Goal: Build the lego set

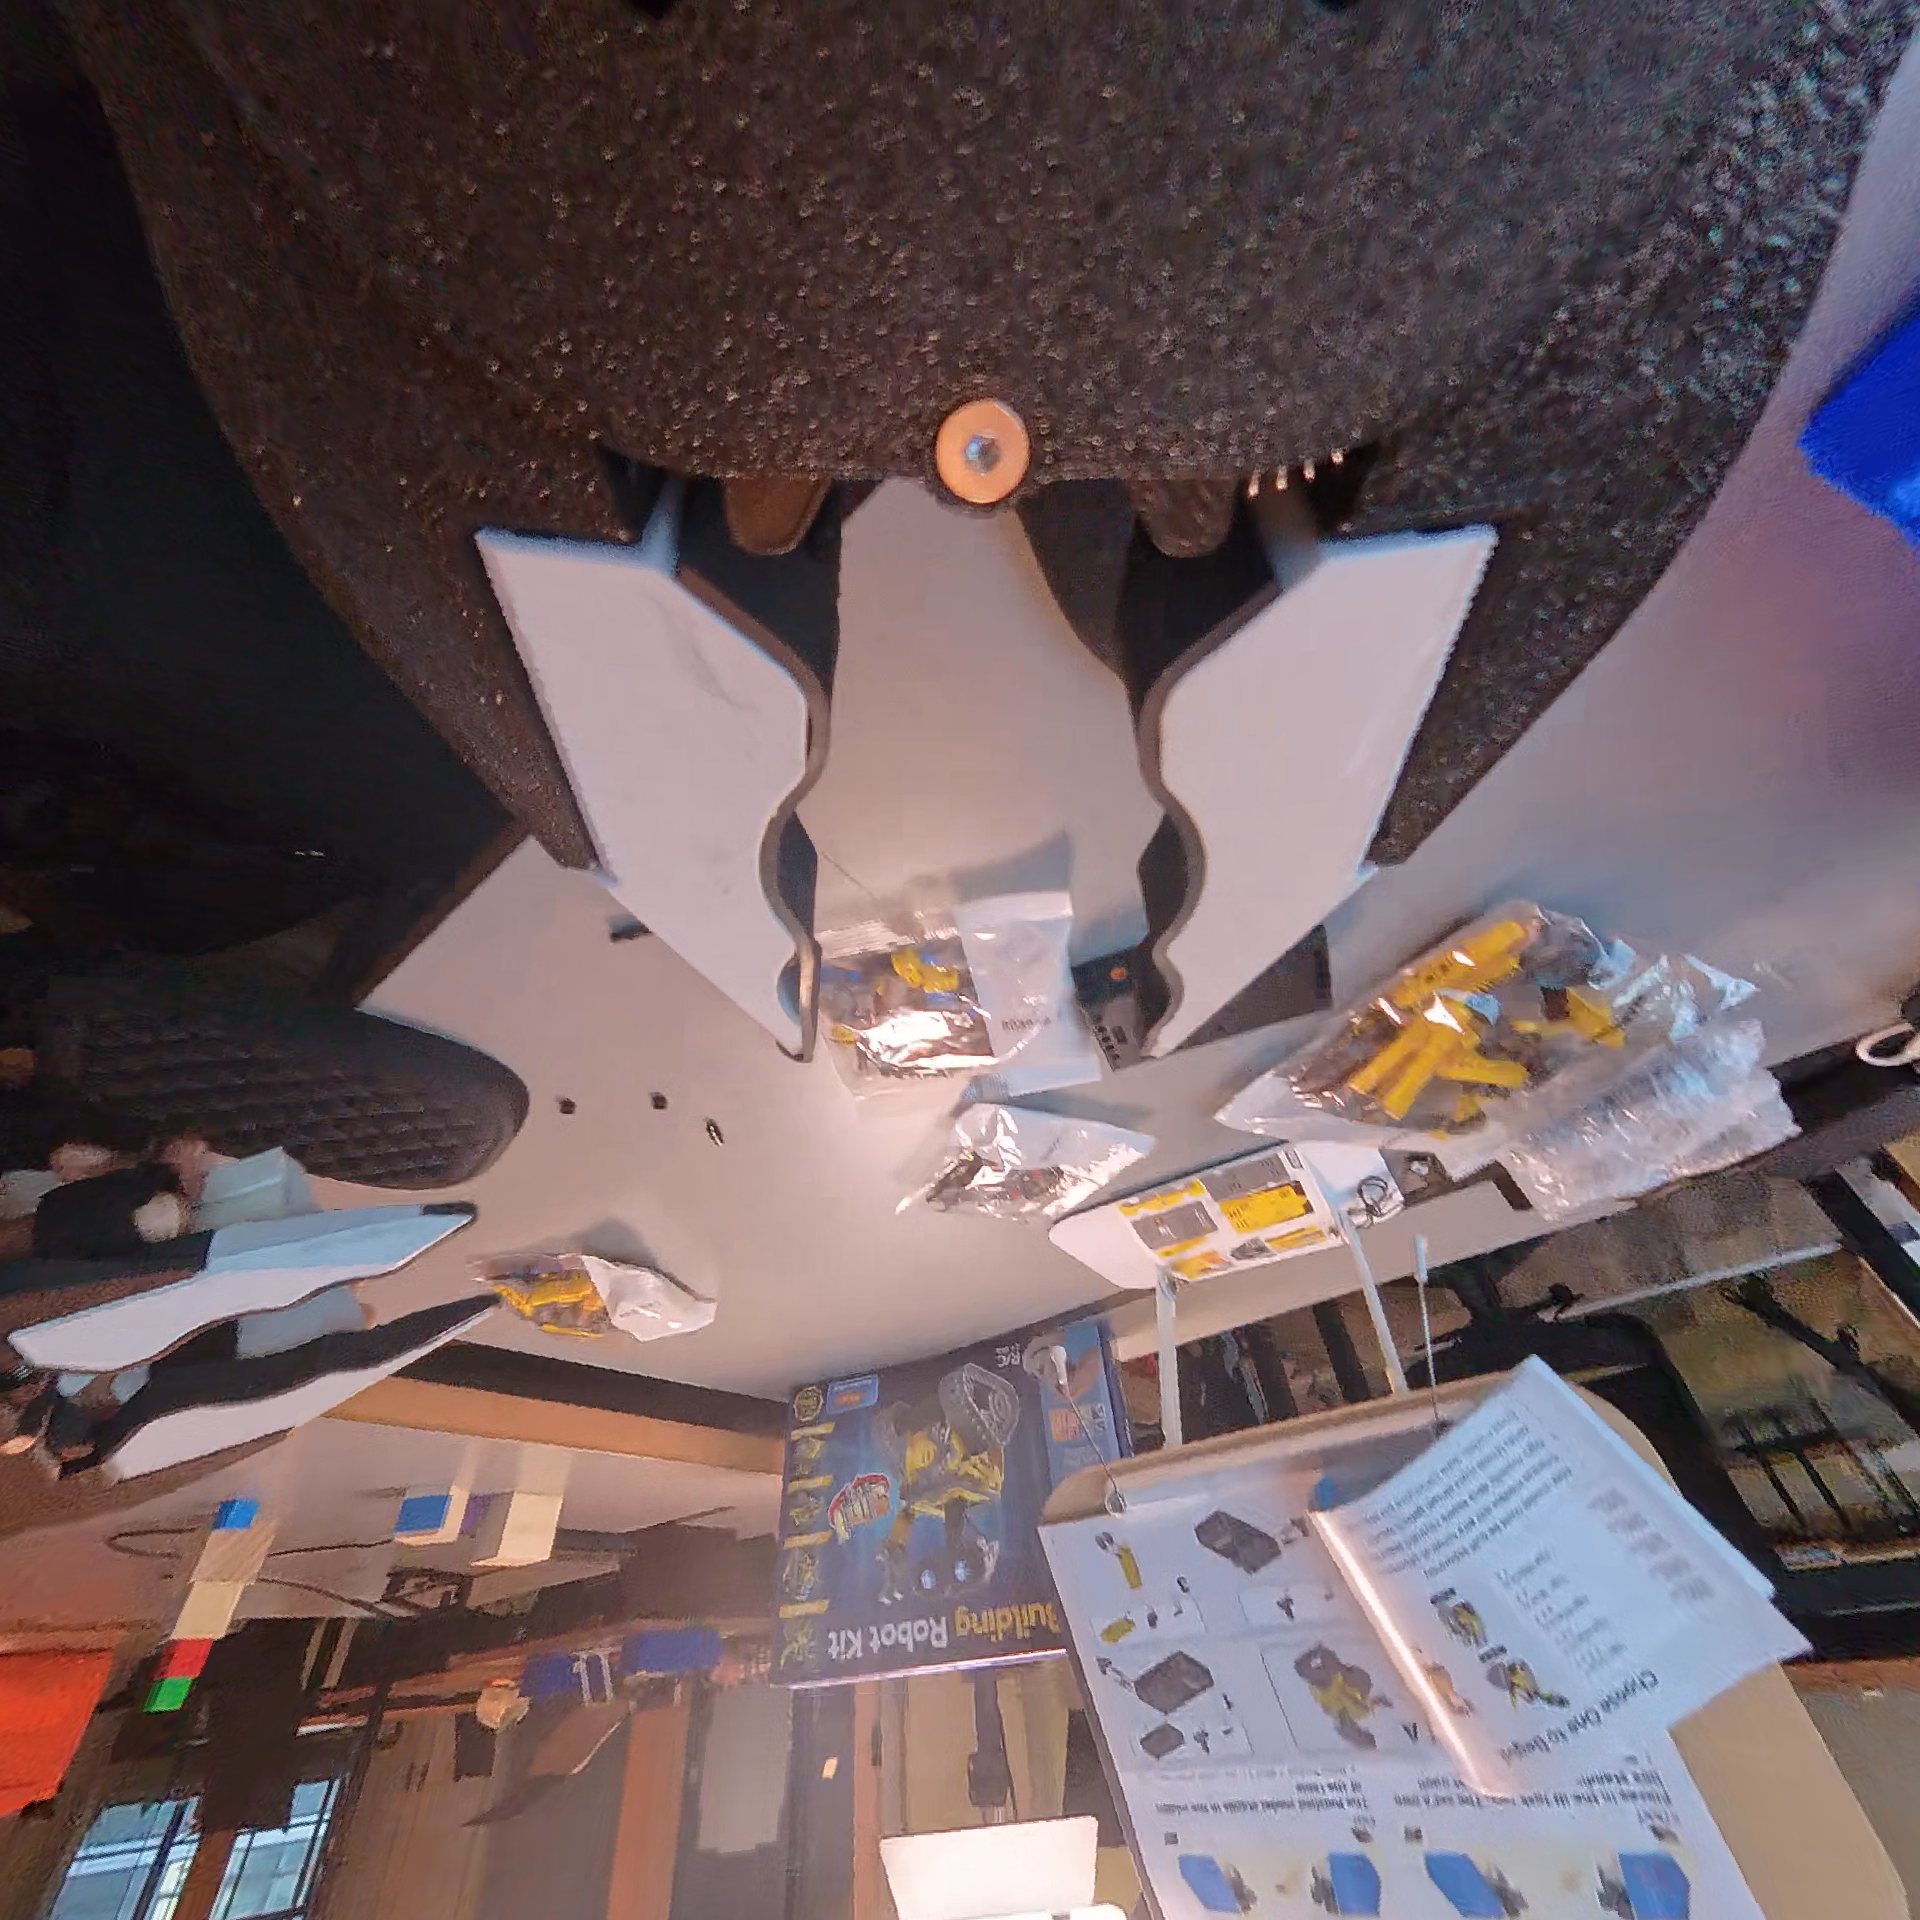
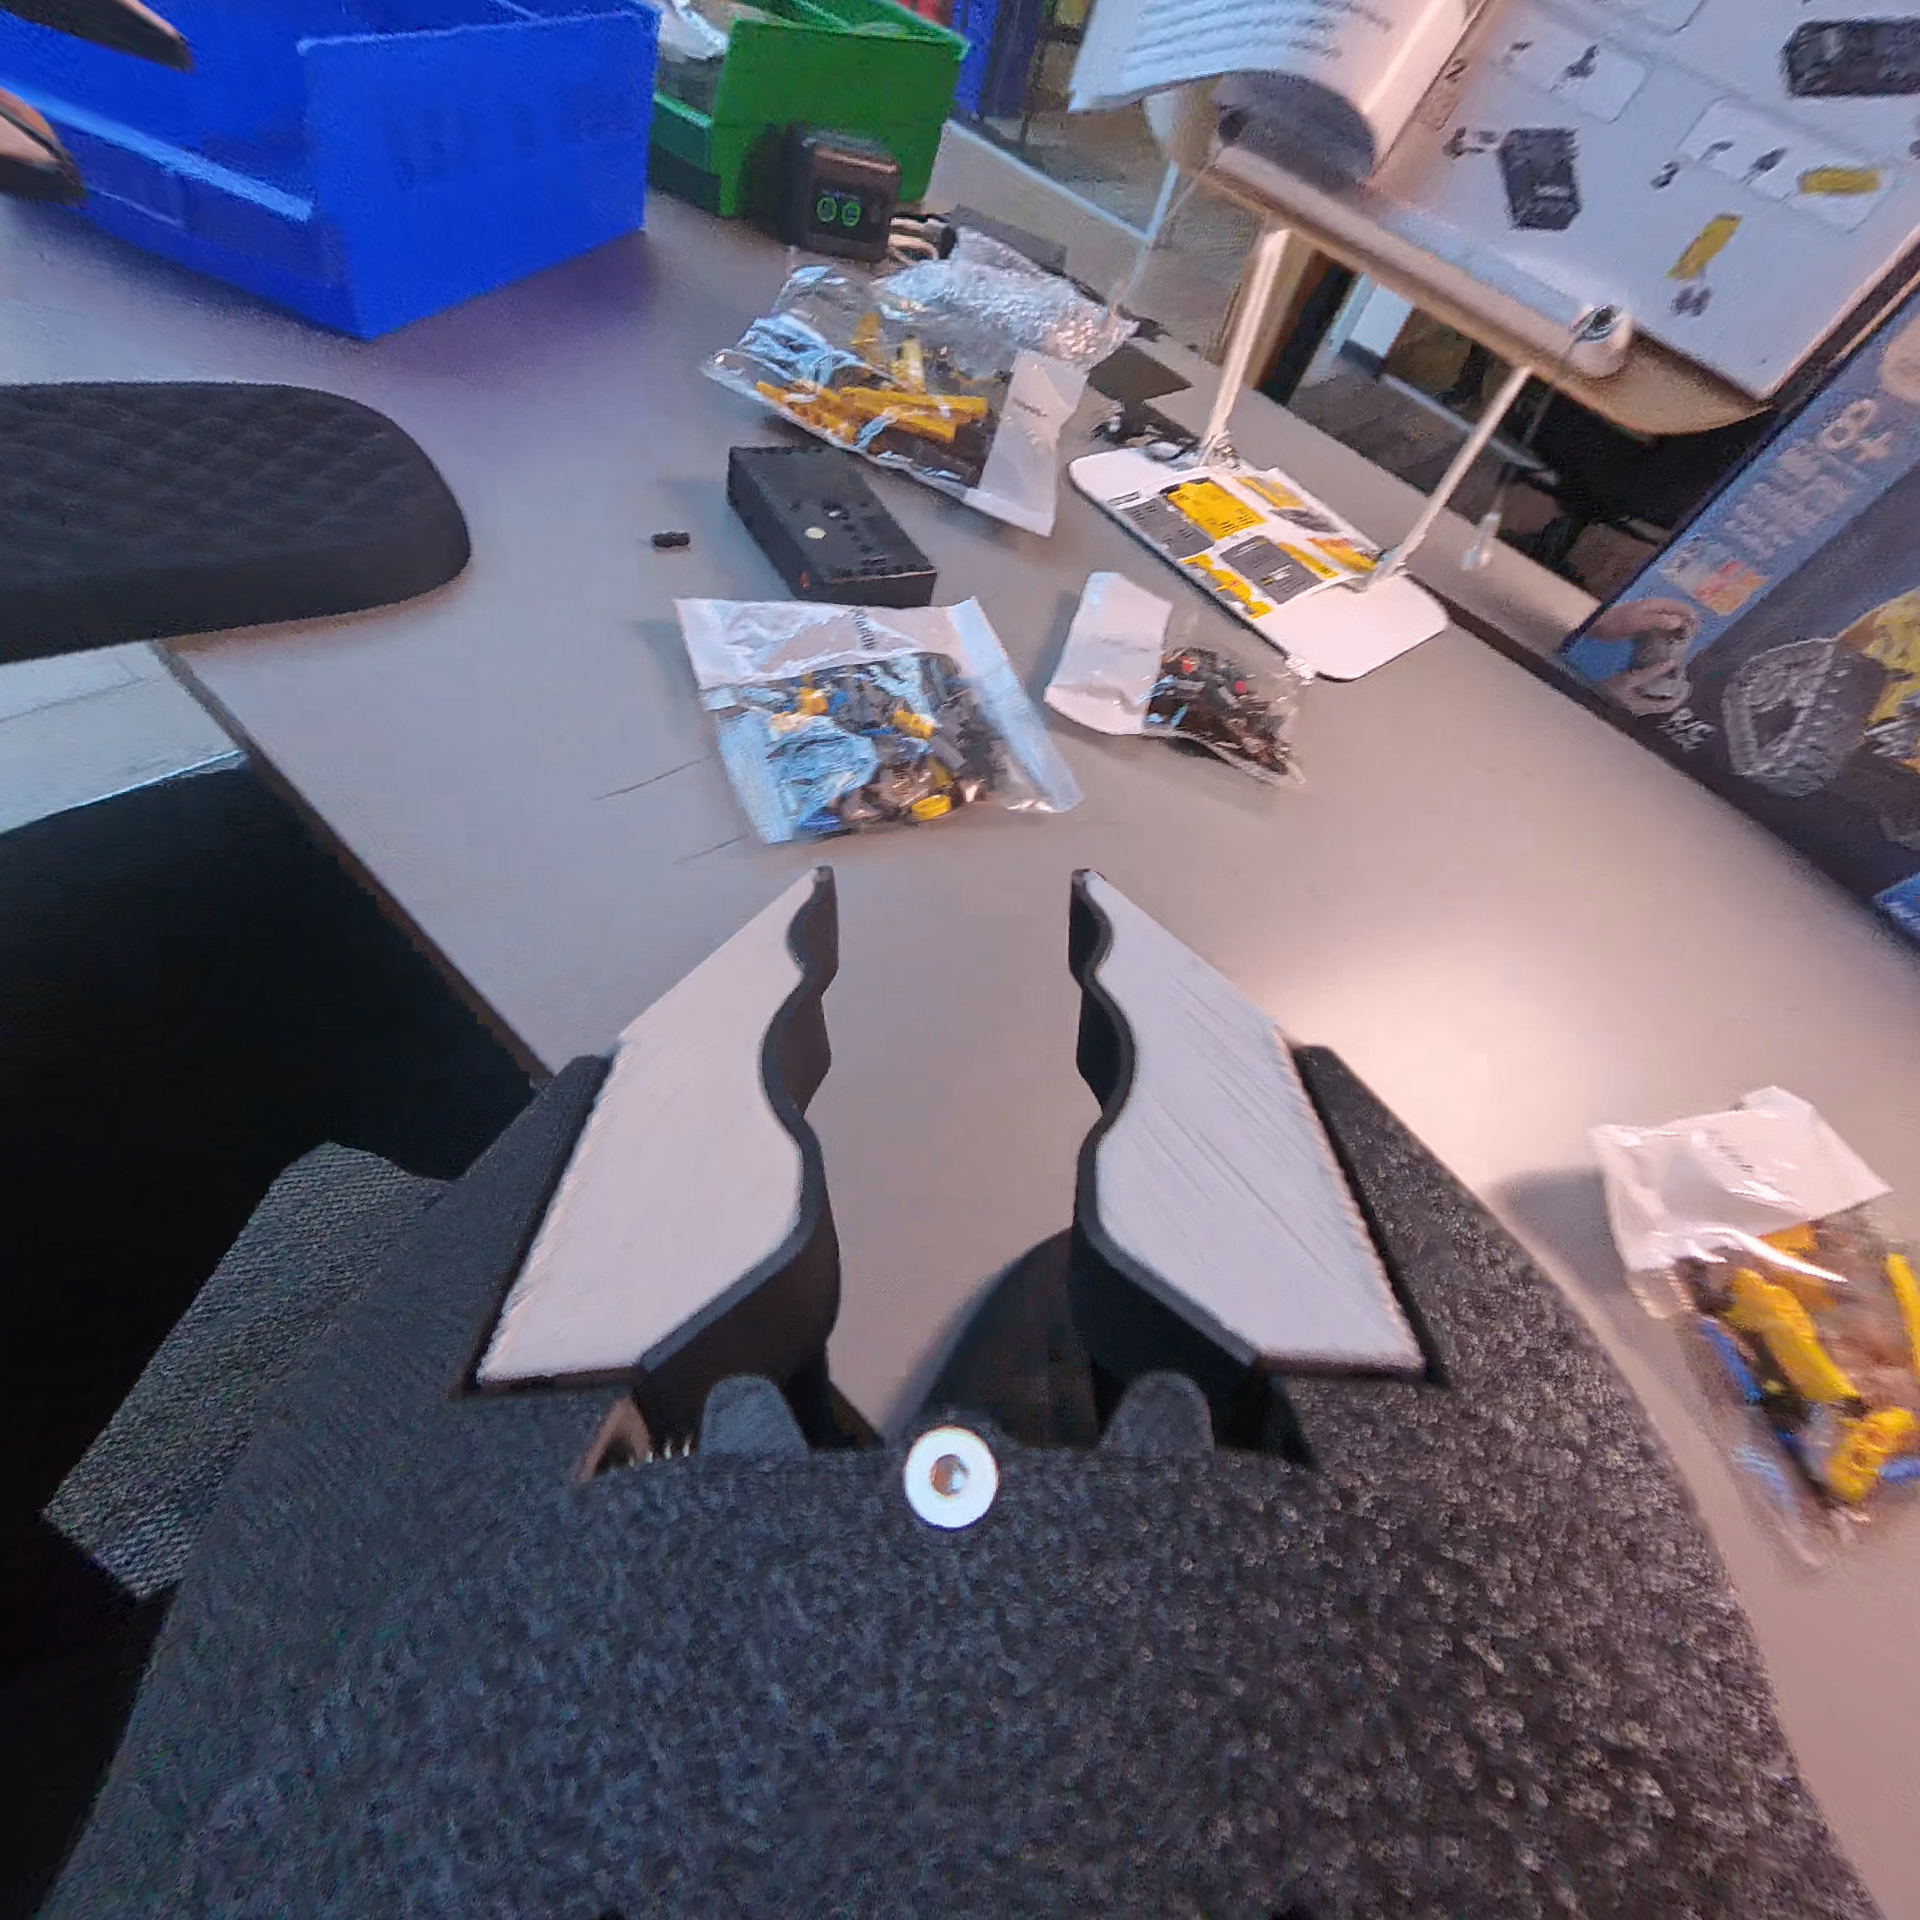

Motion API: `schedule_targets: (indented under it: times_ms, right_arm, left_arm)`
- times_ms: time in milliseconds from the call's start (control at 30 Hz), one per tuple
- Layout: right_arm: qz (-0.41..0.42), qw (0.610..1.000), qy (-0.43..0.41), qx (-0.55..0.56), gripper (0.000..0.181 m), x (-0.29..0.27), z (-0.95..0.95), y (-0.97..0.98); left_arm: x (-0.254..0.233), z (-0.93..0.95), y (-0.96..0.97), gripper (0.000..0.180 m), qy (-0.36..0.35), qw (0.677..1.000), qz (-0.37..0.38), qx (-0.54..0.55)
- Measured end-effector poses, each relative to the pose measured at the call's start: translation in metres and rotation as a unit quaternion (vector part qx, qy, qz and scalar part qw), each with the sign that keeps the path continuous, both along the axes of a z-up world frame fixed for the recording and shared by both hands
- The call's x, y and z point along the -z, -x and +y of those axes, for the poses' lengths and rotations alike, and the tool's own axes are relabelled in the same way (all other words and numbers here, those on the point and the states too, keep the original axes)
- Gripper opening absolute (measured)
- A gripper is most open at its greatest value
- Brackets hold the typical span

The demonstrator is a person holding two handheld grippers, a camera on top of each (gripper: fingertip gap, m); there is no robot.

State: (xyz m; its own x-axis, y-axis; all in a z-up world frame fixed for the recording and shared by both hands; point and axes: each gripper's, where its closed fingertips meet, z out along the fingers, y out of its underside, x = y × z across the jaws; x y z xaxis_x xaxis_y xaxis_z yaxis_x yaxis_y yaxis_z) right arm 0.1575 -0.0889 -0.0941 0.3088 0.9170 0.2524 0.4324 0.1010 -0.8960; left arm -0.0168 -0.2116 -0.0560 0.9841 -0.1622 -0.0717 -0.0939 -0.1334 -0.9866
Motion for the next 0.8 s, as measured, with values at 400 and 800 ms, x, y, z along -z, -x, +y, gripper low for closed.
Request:
schedule_targets:
  times_ms: [400,800]
  right_arm:
    - [0.058,0.998,0.028,0.016,0.042,-0.02,0.018,-0.023]
    - [0.048,0.997,0.062,0.012,0.043,-0.001,0.096,0.073]
  left_arm:
    - [0.002,0.03,0.009,0.059,0.01,1.0,0.012,-0.008]
    - [0.036,0.105,0.088,0.06,0.065,0.997,-0.03,-0.006]
